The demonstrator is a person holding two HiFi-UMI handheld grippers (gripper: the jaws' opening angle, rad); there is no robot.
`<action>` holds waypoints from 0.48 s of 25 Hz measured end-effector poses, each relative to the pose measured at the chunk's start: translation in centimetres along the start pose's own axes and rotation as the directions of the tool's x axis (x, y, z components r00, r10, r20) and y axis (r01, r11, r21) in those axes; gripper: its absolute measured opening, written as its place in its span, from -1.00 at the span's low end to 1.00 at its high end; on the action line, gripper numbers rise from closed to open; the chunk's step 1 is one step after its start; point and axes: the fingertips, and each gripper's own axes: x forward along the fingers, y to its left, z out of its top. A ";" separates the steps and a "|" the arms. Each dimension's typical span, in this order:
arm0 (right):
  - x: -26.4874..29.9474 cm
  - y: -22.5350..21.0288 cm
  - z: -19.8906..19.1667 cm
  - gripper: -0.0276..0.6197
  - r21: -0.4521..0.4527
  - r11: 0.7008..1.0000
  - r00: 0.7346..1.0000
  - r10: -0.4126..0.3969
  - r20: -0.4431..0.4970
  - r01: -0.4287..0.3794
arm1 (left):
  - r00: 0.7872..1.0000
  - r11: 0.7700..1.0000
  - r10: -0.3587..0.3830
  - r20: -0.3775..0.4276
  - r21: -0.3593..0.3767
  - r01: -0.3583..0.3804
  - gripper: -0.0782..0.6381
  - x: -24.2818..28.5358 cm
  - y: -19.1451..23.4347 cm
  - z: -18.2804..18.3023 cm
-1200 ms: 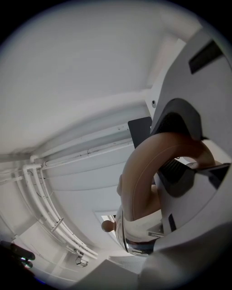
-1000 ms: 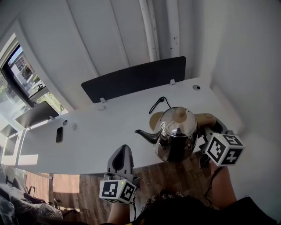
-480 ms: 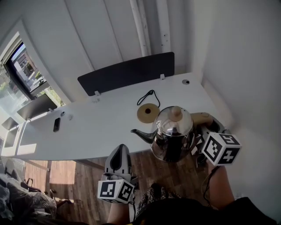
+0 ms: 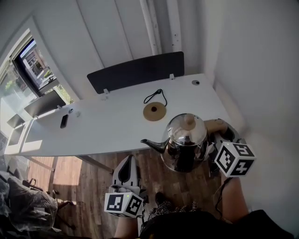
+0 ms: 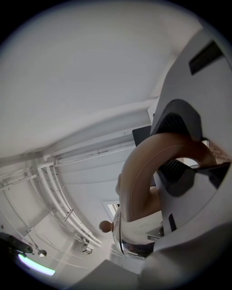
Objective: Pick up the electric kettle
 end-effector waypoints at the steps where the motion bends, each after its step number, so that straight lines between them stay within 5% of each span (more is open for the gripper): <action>1: 0.0 0.0 0.0 -0.55 -0.004 1.000 1.000 0.002 0.002 -0.002 | 1.000 1.000 0.001 0.000 0.002 -0.001 -0.81 -0.1 0.0 0.1; 7: -0.1 0.2 0.9 -0.55 -0.064 0.998 1.000 -0.003 0.008 0.003 | 1.000 1.000 0.001 0.002 0.012 -0.001 -0.81 0.0 -0.7 0.7; 12: -0.1 0.6 1.1 -0.55 -0.031 0.999 1.000 0.022 0.019 -0.022 | 1.000 1.000 0.001 -0.002 0.020 -0.001 -0.81 -0.3 -1.6 0.4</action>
